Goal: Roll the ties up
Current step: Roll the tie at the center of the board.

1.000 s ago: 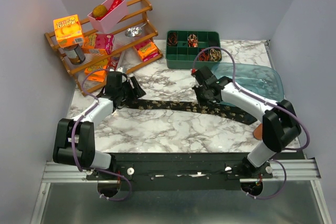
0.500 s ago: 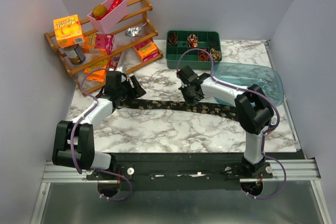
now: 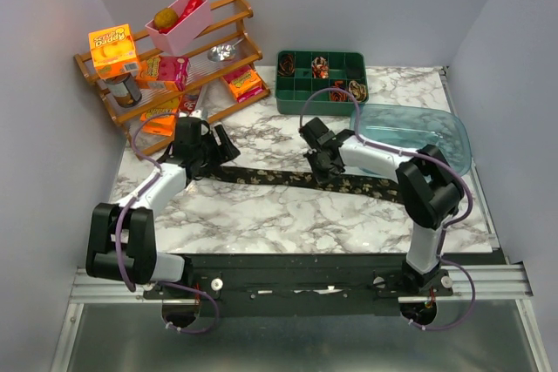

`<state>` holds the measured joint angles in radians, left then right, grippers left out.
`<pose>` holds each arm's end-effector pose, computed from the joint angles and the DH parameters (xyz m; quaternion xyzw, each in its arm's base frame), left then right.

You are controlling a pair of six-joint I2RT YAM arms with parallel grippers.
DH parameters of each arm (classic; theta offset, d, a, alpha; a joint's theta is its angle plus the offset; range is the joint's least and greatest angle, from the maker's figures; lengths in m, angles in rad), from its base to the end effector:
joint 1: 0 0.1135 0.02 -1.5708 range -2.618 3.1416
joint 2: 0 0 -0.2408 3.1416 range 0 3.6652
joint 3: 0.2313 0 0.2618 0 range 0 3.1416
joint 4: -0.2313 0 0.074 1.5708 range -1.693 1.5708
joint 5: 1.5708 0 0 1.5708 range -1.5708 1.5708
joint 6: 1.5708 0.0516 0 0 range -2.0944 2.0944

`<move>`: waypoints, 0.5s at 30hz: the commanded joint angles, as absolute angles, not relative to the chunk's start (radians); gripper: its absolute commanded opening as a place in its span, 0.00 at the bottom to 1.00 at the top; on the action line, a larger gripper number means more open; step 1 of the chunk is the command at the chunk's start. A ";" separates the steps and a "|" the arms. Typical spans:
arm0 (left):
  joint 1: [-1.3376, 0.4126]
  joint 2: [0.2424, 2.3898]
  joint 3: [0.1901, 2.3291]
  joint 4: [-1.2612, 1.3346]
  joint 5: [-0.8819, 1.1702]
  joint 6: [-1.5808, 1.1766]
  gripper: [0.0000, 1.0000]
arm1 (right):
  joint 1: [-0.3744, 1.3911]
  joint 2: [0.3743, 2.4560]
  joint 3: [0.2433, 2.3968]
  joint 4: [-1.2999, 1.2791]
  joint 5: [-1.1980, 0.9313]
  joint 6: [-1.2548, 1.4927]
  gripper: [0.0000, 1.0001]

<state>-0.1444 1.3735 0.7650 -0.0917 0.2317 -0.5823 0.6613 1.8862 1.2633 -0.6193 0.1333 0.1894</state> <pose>0.3062 -0.0565 0.1732 -0.1480 0.8898 -0.2468 0.3543 0.3018 0.2262 0.1241 -0.2195 0.9596 0.0075 0.1758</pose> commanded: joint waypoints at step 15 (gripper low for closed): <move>-0.117 1.238 0.762 -0.189 -0.067 -0.549 0.79 | 0.661 1.859 1.163 -0.746 0.282 0.189 0.01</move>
<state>-0.1379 1.2873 0.7723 -0.1688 0.0460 -0.5621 0.6621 1.8400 1.2026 -0.6613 0.2249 0.1902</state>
